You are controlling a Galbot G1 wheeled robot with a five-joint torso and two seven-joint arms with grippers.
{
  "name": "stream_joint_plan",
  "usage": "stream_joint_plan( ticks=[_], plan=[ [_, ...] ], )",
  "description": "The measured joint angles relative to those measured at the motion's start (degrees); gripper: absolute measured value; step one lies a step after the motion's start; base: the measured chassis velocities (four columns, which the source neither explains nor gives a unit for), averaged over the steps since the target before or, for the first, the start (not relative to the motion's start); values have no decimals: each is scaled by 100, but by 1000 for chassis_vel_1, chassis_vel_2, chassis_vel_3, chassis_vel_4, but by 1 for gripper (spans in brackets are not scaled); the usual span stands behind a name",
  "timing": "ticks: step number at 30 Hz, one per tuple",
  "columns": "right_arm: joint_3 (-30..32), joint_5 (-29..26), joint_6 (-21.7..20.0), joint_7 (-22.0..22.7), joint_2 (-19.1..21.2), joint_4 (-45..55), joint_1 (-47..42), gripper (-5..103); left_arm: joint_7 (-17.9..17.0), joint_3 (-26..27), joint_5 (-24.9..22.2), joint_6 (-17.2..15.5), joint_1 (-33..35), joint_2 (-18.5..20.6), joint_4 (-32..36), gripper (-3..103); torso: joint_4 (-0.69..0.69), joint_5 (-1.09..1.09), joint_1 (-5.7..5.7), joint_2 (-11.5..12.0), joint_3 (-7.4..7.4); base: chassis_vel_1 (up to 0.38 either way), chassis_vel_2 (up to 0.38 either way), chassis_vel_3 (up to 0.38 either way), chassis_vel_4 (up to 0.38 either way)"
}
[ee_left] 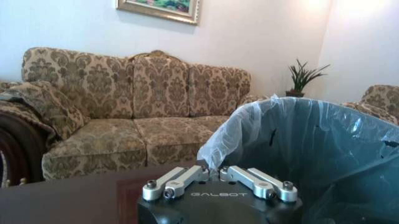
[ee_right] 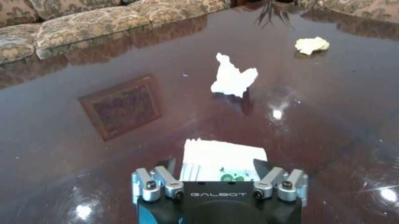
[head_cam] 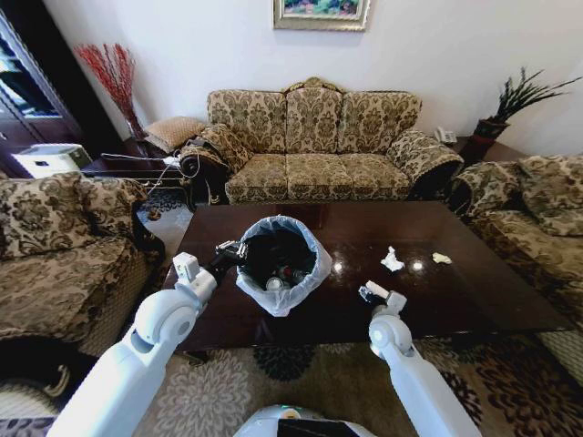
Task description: Move to the front of the table and place the trash on the table into the trash bin.
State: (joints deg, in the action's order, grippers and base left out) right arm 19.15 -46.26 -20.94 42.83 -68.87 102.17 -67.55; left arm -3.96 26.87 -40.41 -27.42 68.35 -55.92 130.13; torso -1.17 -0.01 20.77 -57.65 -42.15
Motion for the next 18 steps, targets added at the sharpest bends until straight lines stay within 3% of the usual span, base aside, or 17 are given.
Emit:
stream_joint_plan(
  ticks=[2, 5, 6, 9, 11, 14, 18],
  plan=[
    [24, 12, 1, -9, -5, -1, -27, 79, 4, -10, 0, 9, -2, -10, 0, 3, 0, 0, 0, 0, 0, 0, 0, 0, 0],
    [78, 41, 15, -42, 4, 11, -103, 63, 5, -19, 0, 26, 19, -37, 0, 3, 0, 0, 0, 1, 0, 0, 0, 0, 0],
    [78, 41, 15, -42, 4, 11, -103, 63, 5, -19, 0, 26, 19, -37, 0, 3, 0, 0, 0, 1, 0, 0, 0, 0, 0],
    [141, 62, 41, -66, 9, -10, -124, 46, 6, -11, 1, 37, 61, -45, 21, 3, 0, -1, 0, 0, 1, 0, 0, 0, 0],
    [160, 70, 49, -71, 11, -27, -126, 46, 6, -4, 1, 44, 71, -44, 24, 3, 0, -1, 0, 0, 1, 0, 0, 0, 0],
    [187, 115, 102, -106, 11, -79, -151, 30, 7, 20, 1, 55, 106, -43, 46, 3, 0, -1, 0, 0, 0, 0, 0, 0, 0],
    [219, 171, 157, -142, -13, -126, -178, 19, 6, 29, 1, 72, 129, -38, 49, 3, 0, -1, 0, 0, 1, 0, 0, 0, 0]
  ],
)
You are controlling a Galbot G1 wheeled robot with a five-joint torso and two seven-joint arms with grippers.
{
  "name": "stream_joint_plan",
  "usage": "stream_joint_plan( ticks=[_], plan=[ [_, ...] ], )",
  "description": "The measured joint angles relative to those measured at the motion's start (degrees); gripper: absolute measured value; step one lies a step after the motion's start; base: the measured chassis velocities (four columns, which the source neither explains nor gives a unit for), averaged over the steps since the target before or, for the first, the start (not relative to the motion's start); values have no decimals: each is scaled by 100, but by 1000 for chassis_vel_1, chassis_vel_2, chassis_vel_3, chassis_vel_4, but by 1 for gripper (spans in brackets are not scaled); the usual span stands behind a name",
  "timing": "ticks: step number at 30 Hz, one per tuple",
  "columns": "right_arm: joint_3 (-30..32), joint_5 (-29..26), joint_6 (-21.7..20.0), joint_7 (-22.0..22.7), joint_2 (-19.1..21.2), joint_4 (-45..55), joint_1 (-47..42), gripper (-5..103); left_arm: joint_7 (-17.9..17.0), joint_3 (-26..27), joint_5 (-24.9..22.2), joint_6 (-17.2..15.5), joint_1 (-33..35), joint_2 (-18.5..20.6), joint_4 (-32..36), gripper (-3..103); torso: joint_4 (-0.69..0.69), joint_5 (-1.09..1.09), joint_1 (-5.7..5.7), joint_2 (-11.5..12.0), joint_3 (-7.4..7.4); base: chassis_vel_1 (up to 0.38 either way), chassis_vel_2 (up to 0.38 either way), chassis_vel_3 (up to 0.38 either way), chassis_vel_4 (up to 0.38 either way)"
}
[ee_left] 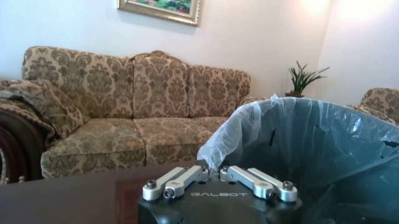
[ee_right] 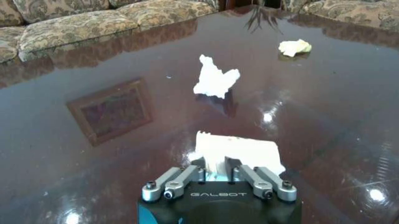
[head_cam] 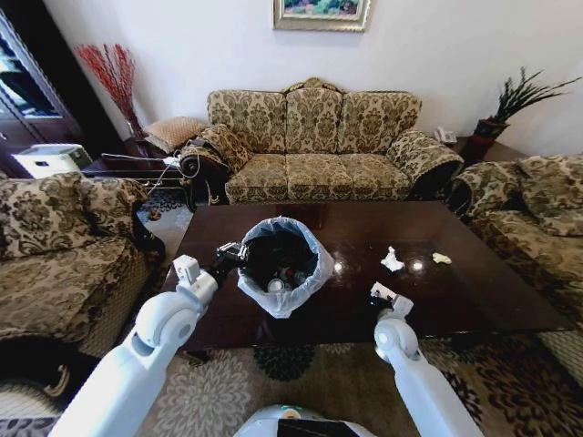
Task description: Move to the front of the table and place the trash on the table into the trash bin.
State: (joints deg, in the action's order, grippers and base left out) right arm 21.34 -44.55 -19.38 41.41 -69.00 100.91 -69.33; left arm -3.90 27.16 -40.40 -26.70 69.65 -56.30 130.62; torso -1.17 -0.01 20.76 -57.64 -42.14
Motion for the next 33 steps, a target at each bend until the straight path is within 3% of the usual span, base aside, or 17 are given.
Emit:
stream_joint_plan(
  ticks=[6, 17, 21, 24, 25, 28, 29, 31, 32, 33],
  plan=[
    [69, 38, 66, -13, 3, -31, -33, 1, 0, -14, 0, 55, -8, -8, -29, 3, 0, 1, 0, 0, 0, 0, 0, 0, 0],
    [182, 214, 246, -21, 45, 201, -133, 0, 1, -23, 0, 77, -27, -6, -39, 3, 1, 3, 1, 0, -1, 0, 0, 0, 0],
    [174, 254, 342, -56, 275, 777, -117, 0, -9, -18, 20, 91, 14, -13, -45, 3, 2, 2, 1, 0, -1, 0, 0, 0, 0],
    [-12, -75, 472, -134, 866, 1388, 193, 0, -64, -27, 83, 129, 10, 38, -106, 3, 0, 3, 0, 0, -1, 0, 0, 0, 0],
    [-12, -75, 472, -134, 866, 1388, 193, 0, -64, -27, 83, 129, 10, 38, -106, 3, 0, 3, 0, 0, -1, 0, 0, 0, 0],
    [-289, -1091, 543, -559, 2079, 2022, 922, 0, -69, -52, 136, 129, -93, 82, -202, 3, 0, 3, 1, 0, -1, 0, 0, 0, 0],
    [-289, -1091, 543, -559, 2079, 2022, 922, 0, -69, -52, 136, 129, -93, 82, -202, 3, 0, 3, 1, 0, -1, 0, 0, 0, 0],
    [-509, -1670, 587, -1273, 2873, 2297, 1586, 0, -75, -86, 138, 126, -149, 27, -268, 3, 0, 3, 2, 1, -1, 0, 0, 0, 0],
    [-509, -1670, 587, -1273, 2873, 2297, 1586, 0, -75, -86, 138, 126, -149, 27, -268, 3, 0, 3, 2, 1, -1, 0, 0, 0, 0],
    [-618, -1995, 589, -1714, 3199, 2449, 2036, 0, -80, -127, 139, 115, -237, -29, -346, 3, 1, 3, 1, 0, -1, 0, 0, 0, 0]
  ],
)
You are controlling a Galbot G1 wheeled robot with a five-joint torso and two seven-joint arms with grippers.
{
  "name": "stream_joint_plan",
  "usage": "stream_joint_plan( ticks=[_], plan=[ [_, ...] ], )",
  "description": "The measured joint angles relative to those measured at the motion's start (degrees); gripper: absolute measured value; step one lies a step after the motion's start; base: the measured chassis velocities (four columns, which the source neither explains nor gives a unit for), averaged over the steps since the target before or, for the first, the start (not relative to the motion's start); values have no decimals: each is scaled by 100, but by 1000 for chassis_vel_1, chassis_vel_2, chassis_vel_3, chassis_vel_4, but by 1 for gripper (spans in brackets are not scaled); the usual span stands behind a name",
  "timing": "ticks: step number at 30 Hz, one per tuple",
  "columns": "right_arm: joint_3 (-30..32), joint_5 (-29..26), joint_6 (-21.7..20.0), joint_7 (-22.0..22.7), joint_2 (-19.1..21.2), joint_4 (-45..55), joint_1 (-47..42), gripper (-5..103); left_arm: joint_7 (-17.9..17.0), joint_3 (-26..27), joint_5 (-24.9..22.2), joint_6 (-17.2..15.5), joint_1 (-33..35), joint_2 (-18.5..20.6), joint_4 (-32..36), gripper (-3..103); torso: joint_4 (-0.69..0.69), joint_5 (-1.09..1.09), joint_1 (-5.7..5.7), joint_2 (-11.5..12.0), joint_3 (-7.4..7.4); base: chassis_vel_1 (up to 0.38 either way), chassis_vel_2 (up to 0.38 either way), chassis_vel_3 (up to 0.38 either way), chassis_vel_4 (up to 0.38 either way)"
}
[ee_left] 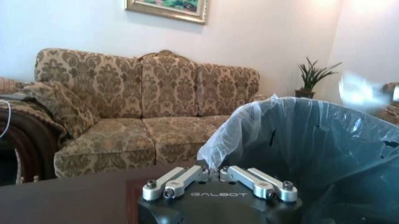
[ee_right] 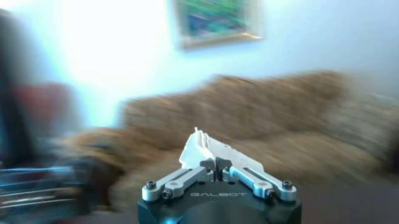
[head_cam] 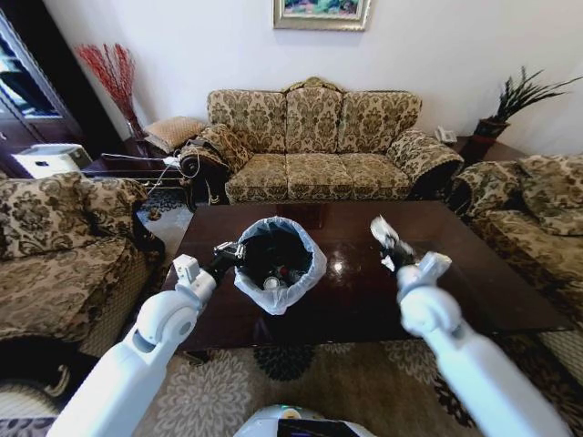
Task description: Move to the front of the table and place the trash on the table into the trash bin.
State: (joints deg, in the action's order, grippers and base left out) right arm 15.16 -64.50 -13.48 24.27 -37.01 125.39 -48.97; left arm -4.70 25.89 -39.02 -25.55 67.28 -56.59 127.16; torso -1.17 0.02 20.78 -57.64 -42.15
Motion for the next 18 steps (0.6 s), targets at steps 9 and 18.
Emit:
stream_joint_plan(
  ticks=[9, 18],
  plan=[
    [-1761, -2148, -175, -845, 17, 445, 3218, 0, -5, -93, 47, -46, -174, -106, -263, 3, -4, -4, 1, 0, 0, 0, 0, 0, 0],
    [-2596, -2038, -650, -1151, -41, 773, 2776, 0, -7, -119, 22, -72, -340, -89, -432, 3, 0, -1, -1, 0, 0, 0, 0, 0, 0]
  ],
)
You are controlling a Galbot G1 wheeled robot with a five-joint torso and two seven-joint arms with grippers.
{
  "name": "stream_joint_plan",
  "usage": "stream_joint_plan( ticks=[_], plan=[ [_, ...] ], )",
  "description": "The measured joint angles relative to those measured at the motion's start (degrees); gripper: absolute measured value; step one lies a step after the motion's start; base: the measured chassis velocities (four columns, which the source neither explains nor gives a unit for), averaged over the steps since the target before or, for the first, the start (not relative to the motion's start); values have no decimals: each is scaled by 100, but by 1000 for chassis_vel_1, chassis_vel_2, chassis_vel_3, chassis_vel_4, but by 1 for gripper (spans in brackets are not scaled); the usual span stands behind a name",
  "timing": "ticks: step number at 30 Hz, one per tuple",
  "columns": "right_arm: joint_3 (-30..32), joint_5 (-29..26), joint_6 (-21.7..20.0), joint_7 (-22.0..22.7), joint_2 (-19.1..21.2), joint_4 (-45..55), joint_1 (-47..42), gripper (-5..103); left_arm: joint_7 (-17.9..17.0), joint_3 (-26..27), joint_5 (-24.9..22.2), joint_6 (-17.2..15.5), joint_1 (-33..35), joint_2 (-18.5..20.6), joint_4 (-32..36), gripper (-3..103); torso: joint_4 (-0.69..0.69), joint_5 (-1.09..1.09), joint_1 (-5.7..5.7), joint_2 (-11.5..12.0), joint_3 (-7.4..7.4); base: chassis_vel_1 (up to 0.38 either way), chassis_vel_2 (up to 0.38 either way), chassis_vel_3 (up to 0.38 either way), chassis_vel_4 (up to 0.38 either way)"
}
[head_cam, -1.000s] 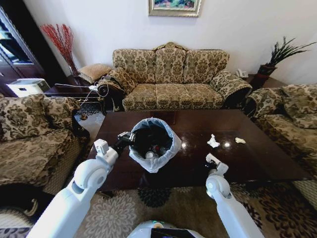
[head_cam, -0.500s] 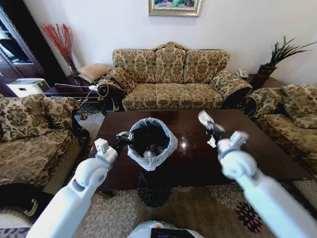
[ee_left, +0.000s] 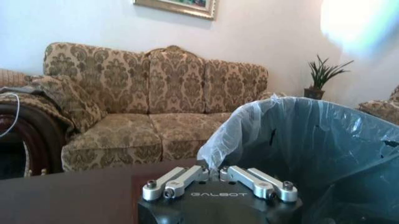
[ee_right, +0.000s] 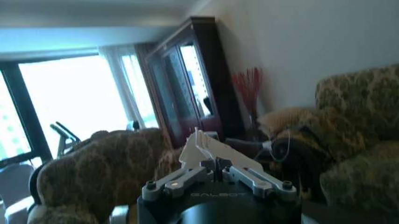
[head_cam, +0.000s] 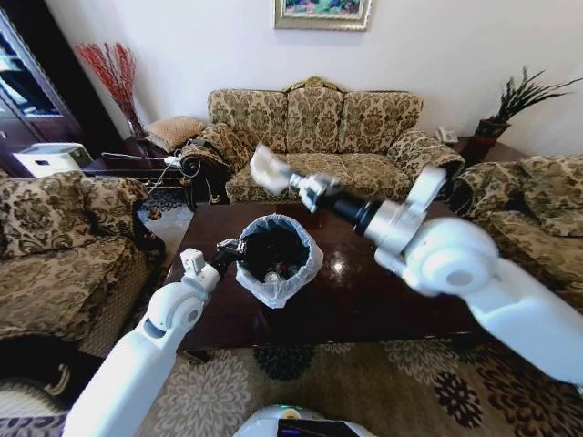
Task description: Move to the front of the table and place the trash on the table into the trash bin.
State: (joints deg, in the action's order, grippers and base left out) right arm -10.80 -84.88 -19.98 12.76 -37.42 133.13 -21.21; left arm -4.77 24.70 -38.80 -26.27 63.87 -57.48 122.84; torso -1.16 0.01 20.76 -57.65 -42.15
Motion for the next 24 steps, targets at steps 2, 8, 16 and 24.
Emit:
stream_joint_plan(
  ticks=[2, 8, 16, 24],
  plan=[
    [32, 81, -60, -84, 12, -28, -126, 0, 0, -3, 0, -1, -3, -6, -5, 3, 0, 0, 0, 0, 0, 0, 0, 0, 0],
    [91, 374, -135, -303, 2, -144, -656, 14, -5, -5, -13, -40, -44, -43, -8, 3, 1, 0, 0, 0, 0, 0, 0, 0, 0],
    [426, 627, 173, 63, -50, -306, -844, 46, -7, 19, -11, -45, 42, -113, 41, 3, 0, -1, 0, 0, 0, 0, 0, 0, 0],
    [1570, 1770, 427, 1124, -3, -836, -1793, 74, 3, 201, 41, 5, 249, -130, 208, 3, 1, 0, 1, 0, 0, 0, 0, 0, 0]
  ],
)
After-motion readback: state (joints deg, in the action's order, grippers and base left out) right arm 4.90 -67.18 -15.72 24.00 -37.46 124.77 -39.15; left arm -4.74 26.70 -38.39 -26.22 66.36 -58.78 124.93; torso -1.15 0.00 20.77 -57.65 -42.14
